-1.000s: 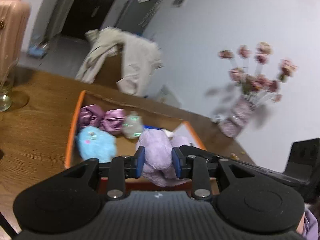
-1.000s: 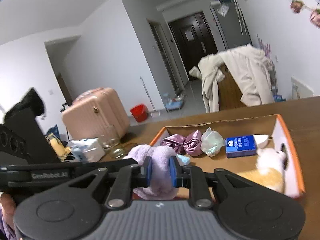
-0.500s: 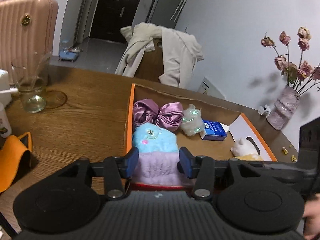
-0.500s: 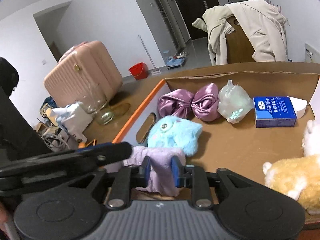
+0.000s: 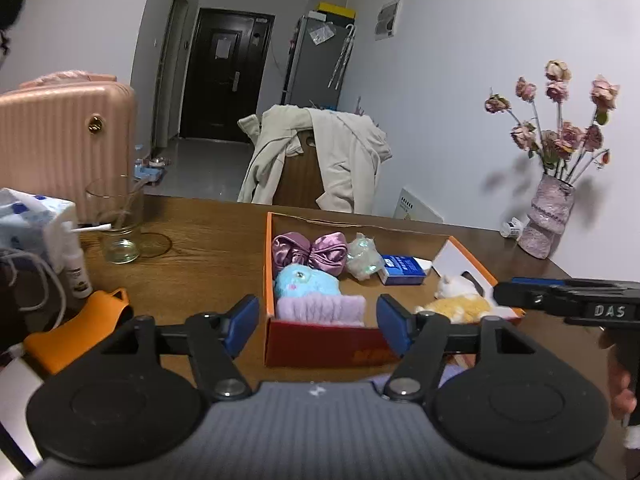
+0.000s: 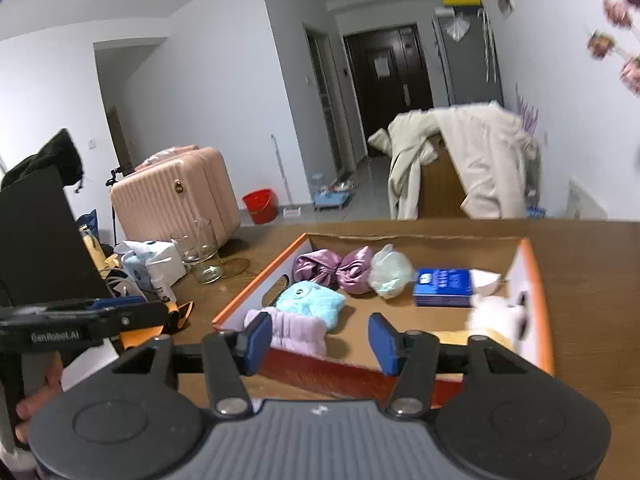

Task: Organize soft objects
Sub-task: 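Move both tools back toward the purple cloth bag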

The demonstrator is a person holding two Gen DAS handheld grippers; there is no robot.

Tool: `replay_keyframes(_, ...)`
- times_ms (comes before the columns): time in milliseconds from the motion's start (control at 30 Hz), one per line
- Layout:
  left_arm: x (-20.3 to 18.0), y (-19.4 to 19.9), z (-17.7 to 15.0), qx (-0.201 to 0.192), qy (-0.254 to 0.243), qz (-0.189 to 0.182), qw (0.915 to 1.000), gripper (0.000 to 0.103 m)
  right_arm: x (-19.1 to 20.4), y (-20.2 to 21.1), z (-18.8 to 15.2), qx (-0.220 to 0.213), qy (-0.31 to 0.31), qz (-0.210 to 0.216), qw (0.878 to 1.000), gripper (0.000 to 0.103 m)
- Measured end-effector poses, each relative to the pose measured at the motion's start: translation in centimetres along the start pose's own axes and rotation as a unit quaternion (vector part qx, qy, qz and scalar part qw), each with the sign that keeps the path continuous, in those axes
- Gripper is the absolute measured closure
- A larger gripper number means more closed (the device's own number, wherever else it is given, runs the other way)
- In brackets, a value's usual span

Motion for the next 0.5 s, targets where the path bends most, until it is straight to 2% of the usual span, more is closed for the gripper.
replay_keyframes(133, -1.9, 3.9, -1.8, -0.021, -0.013, 0.004, 0.9997, 0.028, -0.4, 4.7, -2.2, -0.03, 0.005, -0.011, 0.999, 0.04)
replay_keyframes(200, -2.8, 5.5, -3.1, -0.028, -0.01, 0.002, 0.9996, 0.026, -0.6, 6.6, -4.0, -0.039, 0.007, -0.022, 0.999, 0.04)
replay_keyframes(333, -4.1, 7.4, -5.7, -0.03, 0.01, -0.027, 0.9991, 0.022, -1.0, 8.5, -7.7, -0.03, 0.005, -0.029, 0.999, 0.038)
replay_keyframes(500, -4.4, 7.5, -7.4, -0.008, 0.007, -0.009, 0.9999, 0.022, -1.7, 9.6, -10.9, -0.016, -0.007, -0.037, 0.999, 0.037)
Point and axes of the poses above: each gripper's, at about its wrist camera, not at the fingertips, and y roughly against the way its jaws point, x to its left, z to its top, the point moved 7 cm from there along -y, roughly the way its jaws point, and after that the axes turned 12 degrees about -y, right-handed, at the moved point
